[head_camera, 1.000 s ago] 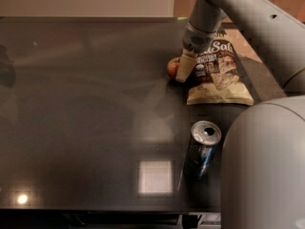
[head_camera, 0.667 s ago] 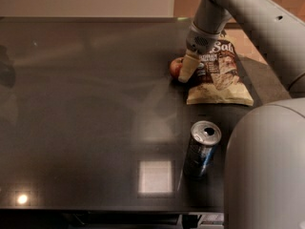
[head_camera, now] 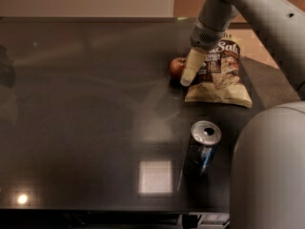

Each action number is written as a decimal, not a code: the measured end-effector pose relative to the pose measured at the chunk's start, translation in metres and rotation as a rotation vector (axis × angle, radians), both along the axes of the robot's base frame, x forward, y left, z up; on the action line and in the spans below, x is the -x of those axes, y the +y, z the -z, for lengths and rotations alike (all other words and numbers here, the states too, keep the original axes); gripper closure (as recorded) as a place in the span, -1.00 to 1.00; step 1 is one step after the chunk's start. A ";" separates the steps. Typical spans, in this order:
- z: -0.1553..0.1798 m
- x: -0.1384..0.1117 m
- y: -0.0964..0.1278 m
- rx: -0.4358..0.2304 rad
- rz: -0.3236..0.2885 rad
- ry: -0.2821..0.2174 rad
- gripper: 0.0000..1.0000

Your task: Move apple near brown chip bag

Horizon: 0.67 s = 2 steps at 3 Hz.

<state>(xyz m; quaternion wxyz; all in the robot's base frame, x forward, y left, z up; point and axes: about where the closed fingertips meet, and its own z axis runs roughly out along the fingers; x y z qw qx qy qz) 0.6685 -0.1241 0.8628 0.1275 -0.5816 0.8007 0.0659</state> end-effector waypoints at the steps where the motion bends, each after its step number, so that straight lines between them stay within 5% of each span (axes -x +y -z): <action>1: -0.026 0.006 -0.003 -0.017 -0.013 -0.053 -1.00; 2: -0.028 0.006 -0.003 -0.018 -0.014 -0.059 -1.00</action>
Offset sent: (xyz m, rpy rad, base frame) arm -0.0054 -0.0026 0.0224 0.0149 -0.0460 0.0112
